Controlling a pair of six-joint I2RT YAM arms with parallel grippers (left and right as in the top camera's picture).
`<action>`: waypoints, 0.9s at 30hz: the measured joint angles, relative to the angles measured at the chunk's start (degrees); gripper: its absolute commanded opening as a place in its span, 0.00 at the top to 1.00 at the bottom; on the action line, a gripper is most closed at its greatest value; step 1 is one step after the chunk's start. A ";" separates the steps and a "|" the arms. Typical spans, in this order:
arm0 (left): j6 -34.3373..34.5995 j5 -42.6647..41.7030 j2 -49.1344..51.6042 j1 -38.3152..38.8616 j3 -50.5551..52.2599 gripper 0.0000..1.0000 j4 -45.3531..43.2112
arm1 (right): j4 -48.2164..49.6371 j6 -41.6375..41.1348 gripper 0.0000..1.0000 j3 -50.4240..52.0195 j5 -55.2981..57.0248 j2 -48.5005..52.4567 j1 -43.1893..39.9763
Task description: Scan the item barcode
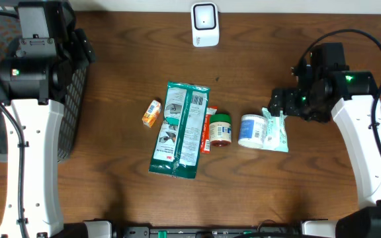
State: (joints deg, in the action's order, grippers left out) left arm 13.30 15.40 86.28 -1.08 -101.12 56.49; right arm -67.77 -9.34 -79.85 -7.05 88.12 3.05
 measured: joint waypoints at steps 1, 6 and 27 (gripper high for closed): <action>0.00 0.00 0.00 0.00 0.00 0.10 0.00 | -0.52 -0.72 0.01 0.00 1.05 0.00 0.02; 0.00 0.00 0.00 0.00 0.00 0.10 0.00 | -2.78 -2.49 0.01 0.00 4.57 0.00 0.02; 0.00 0.00 0.00 0.00 0.00 0.10 -0.02 | -3.19 -9.38 0.01 0.00 16.79 0.00 -0.57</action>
State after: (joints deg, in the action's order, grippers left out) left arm 13.30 15.40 86.28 -1.08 -101.12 56.47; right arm -70.96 -18.72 -79.85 9.74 88.12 2.48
